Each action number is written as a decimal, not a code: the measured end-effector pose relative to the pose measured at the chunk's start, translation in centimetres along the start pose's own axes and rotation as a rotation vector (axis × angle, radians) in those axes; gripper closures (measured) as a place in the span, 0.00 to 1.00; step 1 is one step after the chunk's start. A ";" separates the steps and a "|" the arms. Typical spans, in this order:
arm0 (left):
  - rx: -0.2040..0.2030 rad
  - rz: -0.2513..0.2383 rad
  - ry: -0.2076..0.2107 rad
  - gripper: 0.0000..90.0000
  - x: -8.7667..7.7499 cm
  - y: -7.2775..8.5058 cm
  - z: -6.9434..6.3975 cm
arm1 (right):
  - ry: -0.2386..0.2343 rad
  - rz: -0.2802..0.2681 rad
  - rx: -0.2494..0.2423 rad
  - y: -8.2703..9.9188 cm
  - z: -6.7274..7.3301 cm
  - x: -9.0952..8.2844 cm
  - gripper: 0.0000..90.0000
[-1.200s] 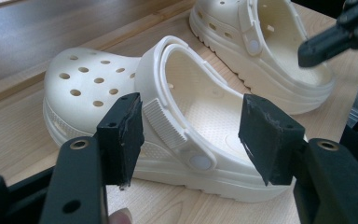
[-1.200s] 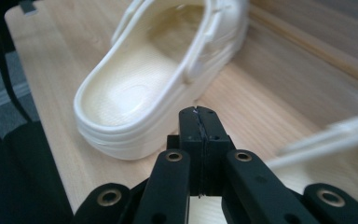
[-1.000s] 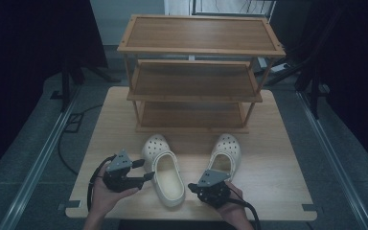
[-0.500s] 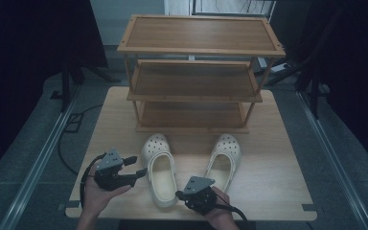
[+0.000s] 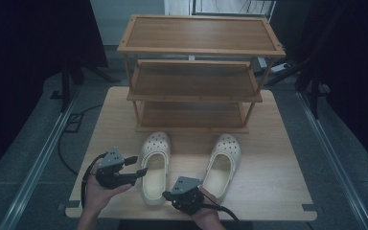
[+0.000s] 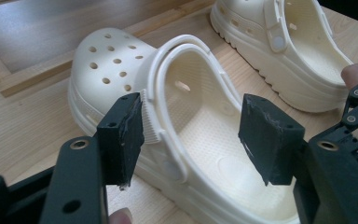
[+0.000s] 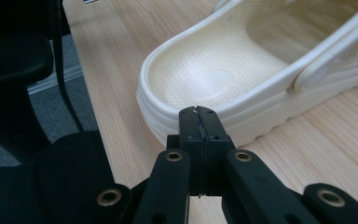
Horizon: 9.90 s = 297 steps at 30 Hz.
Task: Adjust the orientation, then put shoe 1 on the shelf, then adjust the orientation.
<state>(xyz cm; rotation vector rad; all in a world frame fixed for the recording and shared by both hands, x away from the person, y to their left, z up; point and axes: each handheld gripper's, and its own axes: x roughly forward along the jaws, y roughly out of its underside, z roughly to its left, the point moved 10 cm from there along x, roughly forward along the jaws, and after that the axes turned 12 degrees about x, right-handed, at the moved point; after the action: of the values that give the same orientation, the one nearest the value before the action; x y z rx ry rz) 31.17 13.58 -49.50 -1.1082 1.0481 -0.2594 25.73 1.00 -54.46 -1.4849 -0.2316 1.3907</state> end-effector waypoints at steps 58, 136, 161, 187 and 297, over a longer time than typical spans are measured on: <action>0.464 0.267 0.212 0.50 5.0 -5.1 1.5 | 0.144 -0.175 0.141 0.4 -9.1 -10.4 0.78; 0.743 0.380 -0.148 0.88 18.5 -11.9 11.5 | 0.124 -0.112 0.163 2.3 -9.3 -8.7 0.78; 0.624 0.303 -0.049 0.72 15.3 -11.7 8.7 | 0.123 -0.108 0.155 2.3 -8.9 -8.7 0.78; 0.505 0.387 0.157 1.00 15.5 -2.9 -4.5 | 0.130 -0.104 0.152 2.4 -8.8 -8.6 0.77; 0.080 0.165 -0.005 0.53 7.3 1.0 -0.3 | 0.135 0.041 0.101 4.4 -9.3 -10.1 1.00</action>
<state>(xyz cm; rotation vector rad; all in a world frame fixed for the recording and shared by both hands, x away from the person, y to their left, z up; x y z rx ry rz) 34.49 9.20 -54.46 -0.9443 1.1086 -0.1658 28.12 -13.21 -53.53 -1.4994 -0.0452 1.3093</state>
